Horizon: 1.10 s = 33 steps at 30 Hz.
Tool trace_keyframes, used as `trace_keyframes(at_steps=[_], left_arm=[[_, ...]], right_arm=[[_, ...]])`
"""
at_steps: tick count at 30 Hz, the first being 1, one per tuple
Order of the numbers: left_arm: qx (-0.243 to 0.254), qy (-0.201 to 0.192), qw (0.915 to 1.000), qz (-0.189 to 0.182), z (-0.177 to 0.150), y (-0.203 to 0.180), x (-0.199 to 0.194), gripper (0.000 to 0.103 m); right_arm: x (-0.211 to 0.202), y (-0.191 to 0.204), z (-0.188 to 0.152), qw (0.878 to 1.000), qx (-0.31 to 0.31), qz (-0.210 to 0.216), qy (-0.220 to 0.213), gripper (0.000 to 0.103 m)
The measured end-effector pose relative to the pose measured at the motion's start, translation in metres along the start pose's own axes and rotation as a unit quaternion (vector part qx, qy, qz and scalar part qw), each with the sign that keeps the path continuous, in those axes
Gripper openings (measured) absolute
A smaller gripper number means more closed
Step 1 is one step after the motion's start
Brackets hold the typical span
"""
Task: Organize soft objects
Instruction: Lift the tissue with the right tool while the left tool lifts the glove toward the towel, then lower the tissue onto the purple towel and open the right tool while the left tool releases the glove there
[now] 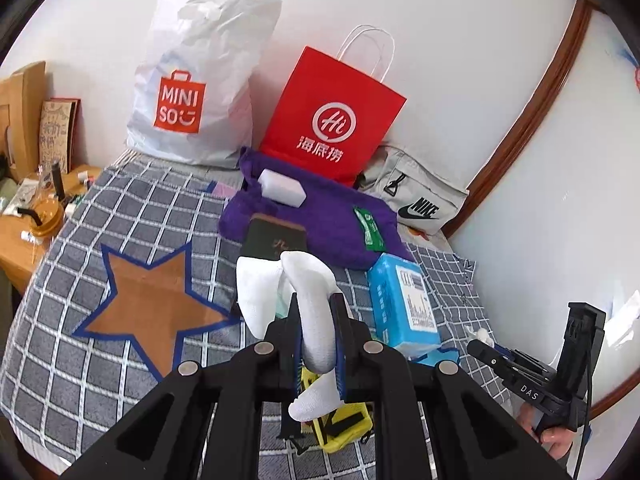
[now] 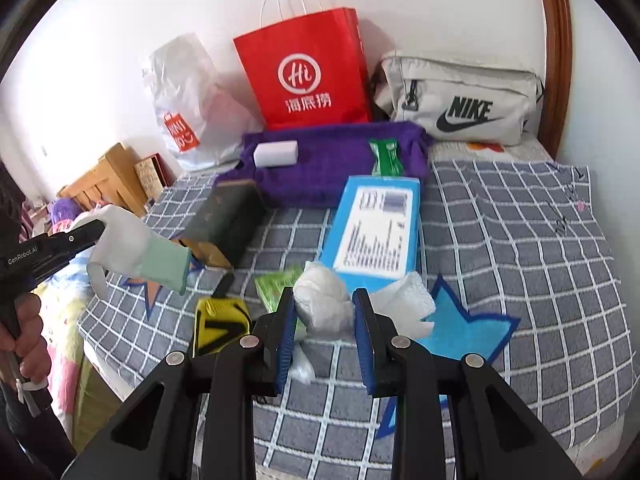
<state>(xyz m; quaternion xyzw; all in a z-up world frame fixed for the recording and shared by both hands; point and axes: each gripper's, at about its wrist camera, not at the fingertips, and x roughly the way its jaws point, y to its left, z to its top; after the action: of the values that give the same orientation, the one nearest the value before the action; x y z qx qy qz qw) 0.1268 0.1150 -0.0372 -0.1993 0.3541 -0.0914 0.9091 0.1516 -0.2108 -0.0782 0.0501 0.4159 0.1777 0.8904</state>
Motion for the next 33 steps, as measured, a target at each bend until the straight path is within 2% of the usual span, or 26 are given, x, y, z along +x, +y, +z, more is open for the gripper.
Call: trace_keyframes(at_steps=[8, 20, 33], left_arm=[[0.016, -0.011, 0.9998, 0.001, 0.027, -0.009, 0.009, 0.012], [0.023, -0.003, 0.9996, -0.016, 0.066, -0.019, 0.047, 0.012], [0.039, -0.001, 0.999, -0.022, 0.102, -0.03, 0.085, 0.012]], right_arm=[[0.003, 0.0, 0.026, 1.0, -0.005, -0.001, -0.015, 0.028], [0.016, -0.009, 0.066, 0.999, -0.006, -0.01, -0.033, 0.028], [0.069, -0.023, 0.102, 1.0, -0.003, -0.012, -0.023, 0.028]])
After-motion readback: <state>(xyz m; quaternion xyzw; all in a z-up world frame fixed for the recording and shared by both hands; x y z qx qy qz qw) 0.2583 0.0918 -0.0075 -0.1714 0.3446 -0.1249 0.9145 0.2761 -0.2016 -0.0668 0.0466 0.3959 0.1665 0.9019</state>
